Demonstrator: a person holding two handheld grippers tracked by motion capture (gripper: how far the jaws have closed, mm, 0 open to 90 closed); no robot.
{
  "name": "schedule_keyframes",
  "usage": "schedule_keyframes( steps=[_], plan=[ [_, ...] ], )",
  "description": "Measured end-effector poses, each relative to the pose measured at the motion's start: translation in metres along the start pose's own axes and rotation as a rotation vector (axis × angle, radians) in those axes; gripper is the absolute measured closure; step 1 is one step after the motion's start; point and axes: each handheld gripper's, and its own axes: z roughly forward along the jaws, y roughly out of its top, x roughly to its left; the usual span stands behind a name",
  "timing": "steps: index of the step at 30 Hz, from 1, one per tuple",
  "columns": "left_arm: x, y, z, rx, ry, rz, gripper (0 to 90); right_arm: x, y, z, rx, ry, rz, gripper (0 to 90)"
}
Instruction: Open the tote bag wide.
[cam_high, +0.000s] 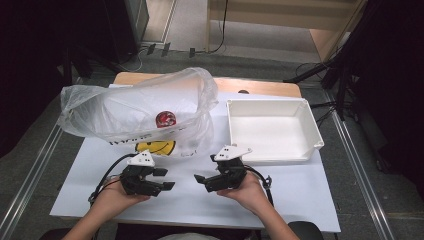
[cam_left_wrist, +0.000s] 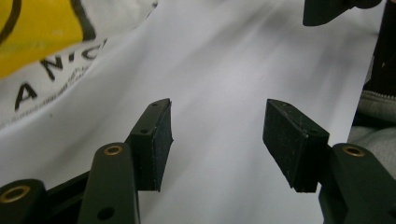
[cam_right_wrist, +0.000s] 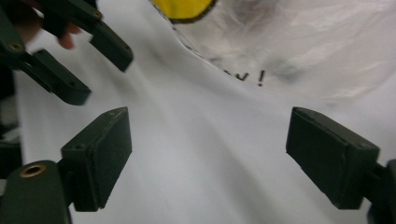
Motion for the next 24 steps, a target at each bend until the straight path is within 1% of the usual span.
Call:
schedule_keyframes(
  steps=[1, 2, 3, 4, 6, 7, 8, 9, 10, 11, 13, 15, 17, 19, 21, 22, 24],
  plan=[
    [0.0007, -0.0003, 0.001, 0.006, -0.003, -0.021, 42.9, 0.0, 0.0, 0.0, 0.0, 0.0, 0.0, 17.8],
    [0.0011, -0.0006, 0.0019, 0.008, -0.009, -0.021, 42.6, 0.0007, 0.0001, -0.0001, 0.009, -0.026, -0.011, 25.5],
    [0.001, -0.0003, 0.0029, 0.01, -0.011, -0.016, 42.3, 0.0004, 0.0001, -0.0005, 0.006, -0.036, -0.02, 28.2],
    [0.0006, -0.0001, 0.0038, 0.004, -0.007, -0.009, 42.2, -0.0002, 0.0004, -0.0007, 0.0, -0.032, -0.02, 29.6],
    [0.001, 0.0005, 0.004, 0.003, -0.013, -0.009, 41.4, -0.0022, 0.0007, -0.0008, -0.009, -0.029, -0.014, 31.6],
    [0.0014, 0.0003, 0.0034, 0.003, -0.009, -0.009, 41.3, -0.0039, 0.0005, -0.0011, 0.002, -0.008, 0.003, 33.9],
    [0.0018, 0.0, 0.0033, 0.004, -0.002, -0.004, 41.2, -0.0045, 0.0004, -0.001, 0.007, 0.002, 0.014, 34.2],
    [0.0018, 0.0, 0.0033, 0.004, -0.002, -0.004, 41.4, -0.0045, 0.0004, -0.001, 0.007, 0.002, 0.014, 34.2],
    [0.0022, -0.0002, 0.0031, 0.007, 0.011, 0.0, 41.4, -0.0049, 0.0004, -0.0006, 0.011, 0.008, 0.015, 36.6],
    [0.0026, -0.0004, 0.0033, 0.006, 0.014, -0.006, 42.1, -0.0047, 0.0002, 0.0003, 0.012, 0.0, 0.008, 38.7],
    [0.0046, -0.0007, 0.0041, 0.008, 0.011, -0.016, 41.6, -0.0044, 0.0, 0.0024, 0.022, -0.003, -0.011, 39.2],
    [0.0072, -0.0013, 0.0051, 0.02, 0.003, -0.028, 40.3, -0.0046, 0.0, 0.0046, 0.038, 0.008, -0.022, 39.7],
    [0.0084, -0.0016, 0.0043, 0.021, 0.005, -0.025, 39.6, -0.0045, 0.0011, 0.0054, 0.044, 0.029, -0.015, 40.5],
    [0.008, -0.0017, 0.003, 0.011, 0.005, -0.024, 39.6, -0.0043, 0.002, 0.0051, 0.037, 0.039, -0.018, 41.1],
    [0.0081, -0.0024, 0.0029, 0.007, -0.003, -0.026, 39.5, -0.0041, 0.0022, 0.0053, 0.036, 0.04, -0.021, 41.3],
    [0.0082, -0.0027, 0.0024, 0.014, 0.002, -0.027, 39.8, -0.0041, 0.0022, 0.0055, 0.038, 0.039, -0.019, 41.8],
    [0.0073, -0.0031, 0.0016, 0.009, 0.001, -0.025, 40.5, -0.0044, 0.0025, 0.005, 0.028, 0.029, -0.029, 41.9]
  ],
)
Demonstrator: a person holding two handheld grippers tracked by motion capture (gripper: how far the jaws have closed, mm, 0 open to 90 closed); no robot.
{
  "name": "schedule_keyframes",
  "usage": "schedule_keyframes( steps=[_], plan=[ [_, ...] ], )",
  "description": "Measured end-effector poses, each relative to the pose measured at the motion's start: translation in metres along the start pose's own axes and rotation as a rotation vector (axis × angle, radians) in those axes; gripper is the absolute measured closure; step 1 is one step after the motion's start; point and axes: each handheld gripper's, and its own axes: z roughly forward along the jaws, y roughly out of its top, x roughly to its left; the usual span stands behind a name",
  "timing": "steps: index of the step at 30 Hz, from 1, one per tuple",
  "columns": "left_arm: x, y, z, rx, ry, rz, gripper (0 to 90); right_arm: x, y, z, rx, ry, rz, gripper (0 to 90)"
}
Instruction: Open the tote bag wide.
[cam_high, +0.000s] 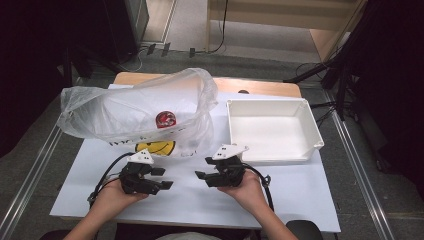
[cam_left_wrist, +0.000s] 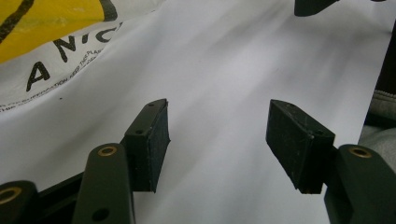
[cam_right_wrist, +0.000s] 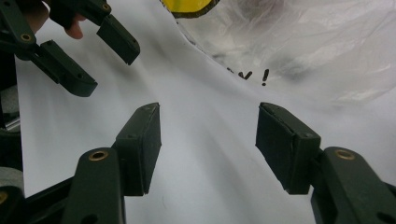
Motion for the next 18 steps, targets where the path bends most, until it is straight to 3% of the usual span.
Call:
schedule_keyframes(
  steps=[3, 7, 16, 18],
  plan=[
    [-0.0015, -0.0008, -0.0009, -0.007, 0.004, 0.011, 40.5, -0.0001, 0.0008, -0.0008, -0.011, 0.006, 0.006, 42.7],
    [-0.0015, -0.0022, -0.0021, -0.005, 0.019, 0.007, 40.4, 0.002, 0.0013, -0.0002, -0.01, -0.006, -0.024, 48.3],
    [-0.0006, -0.0036, -0.0039, -0.008, 0.027, 0.011, 40.3, -0.0019, 0.0038, -0.0005, -0.026, 0.018, 0.024, 48.2],
    [0.0001, -0.0029, -0.0035, -0.004, 0.022, 0.008, 39.9, -0.0005, 0.0032, 0.0012, -0.007, 0.007, 0.006, 47.2]
  ],
)
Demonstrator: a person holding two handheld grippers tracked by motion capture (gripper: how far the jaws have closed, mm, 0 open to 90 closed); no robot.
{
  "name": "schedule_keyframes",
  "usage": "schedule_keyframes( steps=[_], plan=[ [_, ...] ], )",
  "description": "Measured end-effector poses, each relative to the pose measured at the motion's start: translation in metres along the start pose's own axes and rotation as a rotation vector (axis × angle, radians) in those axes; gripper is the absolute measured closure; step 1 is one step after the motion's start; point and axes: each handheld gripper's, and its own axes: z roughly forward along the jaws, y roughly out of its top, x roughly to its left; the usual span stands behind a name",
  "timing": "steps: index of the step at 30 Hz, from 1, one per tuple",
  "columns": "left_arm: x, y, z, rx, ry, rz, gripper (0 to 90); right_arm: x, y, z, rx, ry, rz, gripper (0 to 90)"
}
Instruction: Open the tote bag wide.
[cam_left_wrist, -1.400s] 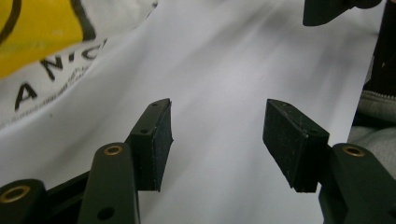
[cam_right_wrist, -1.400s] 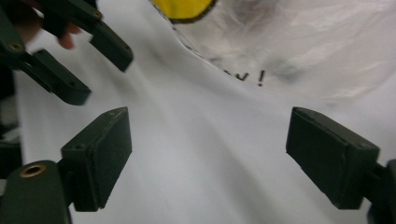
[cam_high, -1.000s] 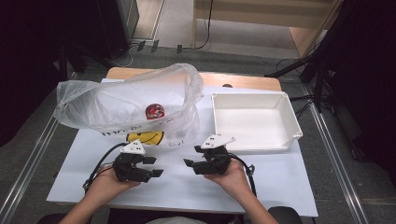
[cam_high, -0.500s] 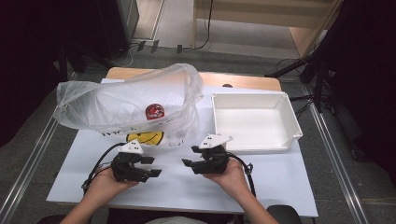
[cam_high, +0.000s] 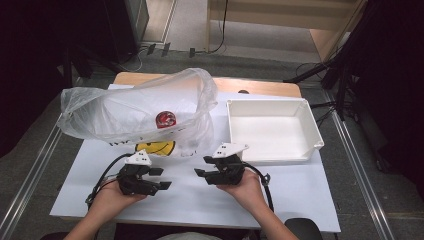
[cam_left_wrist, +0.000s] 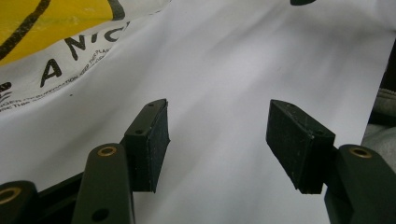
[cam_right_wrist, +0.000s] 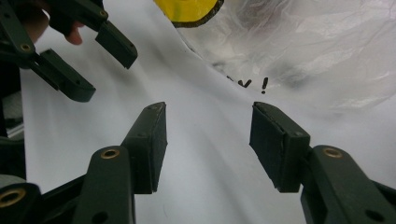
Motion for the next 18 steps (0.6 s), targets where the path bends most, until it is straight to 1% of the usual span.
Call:
schedule_keyframes(
  steps=[2, 3, 4, 9, 12, 17, 18],
  plan=[
    [0.0003, 0.0002, 0.001, -0.003, -0.001, -0.003, 39.9, 0.0007, -0.0002, 0.0004, 0.0, -0.006, -0.008, 47.1],
    [0.0003, 0.0004, 0.0004, 0.002, 0.002, 0.002, 39.9, 0.0011, -0.0003, 0.0006, -0.002, -0.006, -0.012, 47.0],
    [0.0, 0.0003, 0.0003, -0.004, 0.0, 0.005, 39.9, 0.0017, -0.0003, 0.0006, 0.0, -0.001, -0.012, 46.9],
    [0.0, 0.0004, 0.0008, -0.004, -0.001, 0.006, 40.0, 0.0022, -0.0007, 0.0002, 0.0, -0.003, -0.021, 46.4],
    [-0.0001, 0.0006, -0.0001, -0.003, 0.003, 0.007, 40.0, 0.0031, -0.0011, -0.0002, -0.009, -0.002, -0.046, 48.8],
    [0.0006, 0.0003, 0.0, 0.001, 0.003, 0.006, 40.0, 0.0045, -0.0009, -0.0004, -0.006, 0.008, -0.052, 51.9],
    [0.0006, 0.0004, -0.0002, 0.0, 0.002, 0.007, 40.0, 0.0049, -0.0007, -0.0007, -0.007, 0.002, -0.053, 51.9]
  ],
)
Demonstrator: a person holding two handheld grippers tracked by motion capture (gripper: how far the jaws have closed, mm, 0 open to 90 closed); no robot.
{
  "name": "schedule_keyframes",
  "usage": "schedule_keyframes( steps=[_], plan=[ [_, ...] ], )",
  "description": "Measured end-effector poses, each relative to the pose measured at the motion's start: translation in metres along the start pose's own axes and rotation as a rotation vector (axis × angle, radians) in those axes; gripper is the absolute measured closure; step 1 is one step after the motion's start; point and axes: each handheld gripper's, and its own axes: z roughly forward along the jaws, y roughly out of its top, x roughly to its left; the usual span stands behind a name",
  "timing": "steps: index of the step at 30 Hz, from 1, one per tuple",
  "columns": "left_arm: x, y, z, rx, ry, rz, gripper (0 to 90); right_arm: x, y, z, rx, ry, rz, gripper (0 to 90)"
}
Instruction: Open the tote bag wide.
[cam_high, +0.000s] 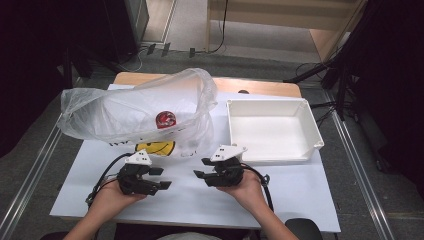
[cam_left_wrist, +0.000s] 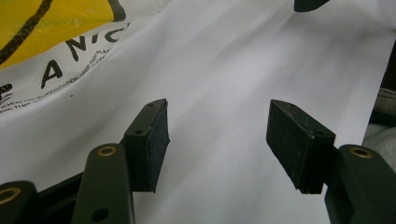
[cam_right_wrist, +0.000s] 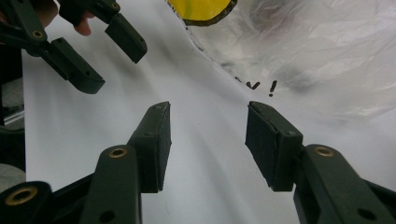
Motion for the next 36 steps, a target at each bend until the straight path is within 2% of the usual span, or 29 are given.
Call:
schedule_keyframes(
  steps=[7, 13, 17, 19, 22, 26, 28, 32, 34, 36],
  plan=[
    [0.0, 0.0, -0.001, -0.006, 0.001, -0.002, 40.0, -0.005, 0.001, 0.0, 0.012, 0.02, 0.052, 49.5],
    [0.0, 0.001, -0.001, -0.001, 0.006, 0.001, 40.0, -0.005, 0.001, 0.0, 0.011, 0.023, 0.049, 49.6],
    [-0.002, 0.006, -0.009, 0.008, -0.018, -0.015, 43.9, -0.007, 0.003, -0.003, 0.007, 0.038, 0.06, 50.6],
    [-0.006, 0.01, -0.015, 0.003, -0.021, 0.006, 46.4, -0.007, 0.005, -0.007, 0.001, 0.039, 0.061, 51.4],
    [-0.012, 0.017, -0.027, -0.004, -0.033, -0.007, 49.7, -0.007, 0.013, -0.013, 0.0, 0.041, 0.034, 51.3],
    [-0.016, 0.023, -0.043, -0.027, -0.036, -0.006, 55.1, -0.01, 0.021, -0.023, 0.009, 0.058, 0.031, 53.7],
    [-0.016, 0.026, -0.05, -0.025, -0.03, 0.005, 56.5, -0.013, 0.023, -0.028, 0.012, 0.061, 0.025, 53.9],
    [-0.012, 0.029, -0.06, -0.042, -0.049, -0.015, 58.2, -0.02, 0.032, -0.037, 0.012, 0.091, 0.012, 54.0],
    [-0.01, 0.03, -0.063, -0.031, -0.046, -0.01, 58.5, -0.023, 0.038, -0.043, 0.009, 0.106, -0.011, 54.0],
    [-0.009, 0.031, -0.066, -0.043, -0.06, -0.019, 58.8, -0.026, 0.044, -0.049, 0.003, 0.121, -0.029, 55.5]
  ],
)
